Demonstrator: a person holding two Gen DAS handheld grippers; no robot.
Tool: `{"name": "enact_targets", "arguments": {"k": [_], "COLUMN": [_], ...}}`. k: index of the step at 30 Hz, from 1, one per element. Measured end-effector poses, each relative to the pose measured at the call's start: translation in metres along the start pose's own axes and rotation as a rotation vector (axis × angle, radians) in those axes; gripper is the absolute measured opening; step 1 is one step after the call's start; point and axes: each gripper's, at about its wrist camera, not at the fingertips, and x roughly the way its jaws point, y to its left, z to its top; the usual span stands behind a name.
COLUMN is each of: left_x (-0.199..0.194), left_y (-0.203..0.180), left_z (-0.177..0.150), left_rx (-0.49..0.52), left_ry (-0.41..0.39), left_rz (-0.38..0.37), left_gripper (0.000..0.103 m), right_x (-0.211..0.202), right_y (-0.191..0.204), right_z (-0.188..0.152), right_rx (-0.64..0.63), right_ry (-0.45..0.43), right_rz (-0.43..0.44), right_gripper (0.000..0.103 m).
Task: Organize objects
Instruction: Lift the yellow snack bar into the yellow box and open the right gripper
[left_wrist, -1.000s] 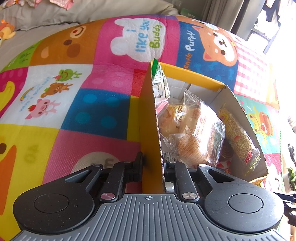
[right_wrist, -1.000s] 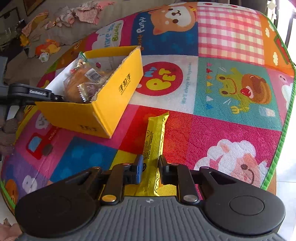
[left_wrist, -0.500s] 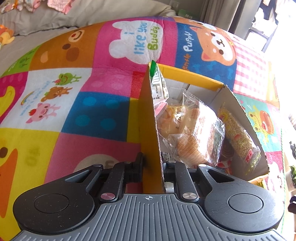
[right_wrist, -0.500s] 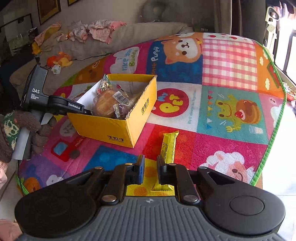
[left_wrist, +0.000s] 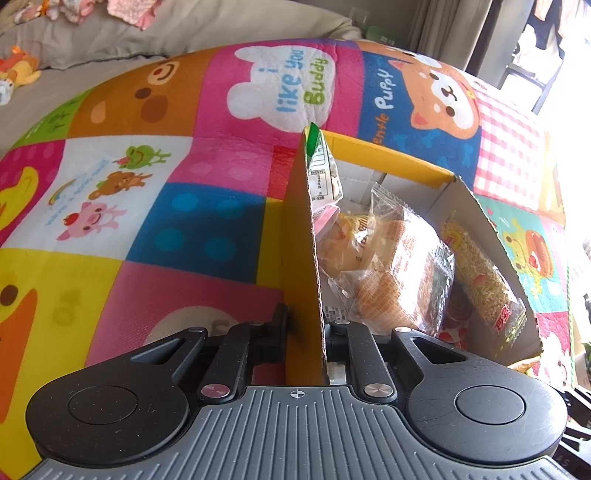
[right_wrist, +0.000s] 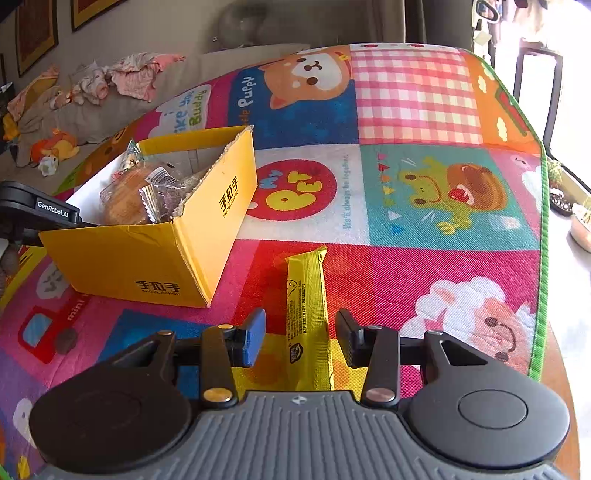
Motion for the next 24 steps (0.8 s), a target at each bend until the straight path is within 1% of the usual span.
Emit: {"name": "enact_targets", "arguments": {"k": [2, 7, 12, 15, 16, 17, 19, 24], "left_x": [0.000, 0.002, 0.004, 0.004, 0.004, 0.004, 0.004, 0.004], "left_y": [0.000, -0.004, -0.006, -0.006, -0.006, -0.006, -0.006, -0.004], "left_z": [0.000, 0.001, 0.001, 0.001, 0.001, 0.001, 0.001, 0.000], "left_rx": [0.001, 0.011, 0.019, 0.021, 0.023, 0.025, 0.028, 0.029], "left_ry": [-0.001, -0.002, 0.000, 0.000, -0.001, -0.002, -0.003, -0.008], "left_rz": [0.002, 0.022, 0.035, 0.036, 0.036, 0.035, 0.034, 0.026], "left_gripper": [0.015, 0.014, 0.014, 0.013, 0.013, 0.013, 0.013, 0.014], "right_x": [0.007, 0.011, 0.009, 0.007, 0.006, 0.003, -0.005, -0.035], "right_y": [0.002, 0.010, 0.003, 0.004, 0.005, 0.005, 0.003, -0.006], "right_z": [-0.002, -0.008, -0.008, -0.009, -0.010, -0.011, -0.014, -0.027], "right_rx": [0.006, -0.058, -0.028, -0.044, -0.067, -0.083, -0.098, -0.121], "right_ry": [0.007, -0.038, -0.042, -0.040, -0.037, -0.031, -0.007, 0.055], "right_rz": [0.005, -0.022, 0.014, 0.004, -0.001, -0.001, 0.021, 0.097], "right_gripper": [0.042, 0.043, 0.044, 0.037, 0.034, 0.027, 0.025, 0.024]}}
